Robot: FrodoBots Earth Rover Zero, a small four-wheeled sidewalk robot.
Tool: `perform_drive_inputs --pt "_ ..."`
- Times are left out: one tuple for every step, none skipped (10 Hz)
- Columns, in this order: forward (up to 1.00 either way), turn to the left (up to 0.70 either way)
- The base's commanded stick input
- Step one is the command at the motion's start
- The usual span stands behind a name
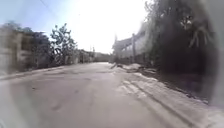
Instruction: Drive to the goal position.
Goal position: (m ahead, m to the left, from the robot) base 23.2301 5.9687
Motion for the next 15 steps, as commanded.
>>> perform_drive_inputs --pt "1.0 0.0" --pt "1.0 0.0" --pt "1.0 0.0" --pt "1.0 0.0" --pt "1.0 0.0" --pt "1.0 0.0" --pt "1.0 0.0" --pt "1.0 0.0" --pt "1.0 0.0" --pt "1.0 -0.14" --pt "1.0 -0.37" --pt "1.0 -0.39" --pt "1.0 -0.39" --pt "1.0 -0.39" --pt "1.0 -0.39"
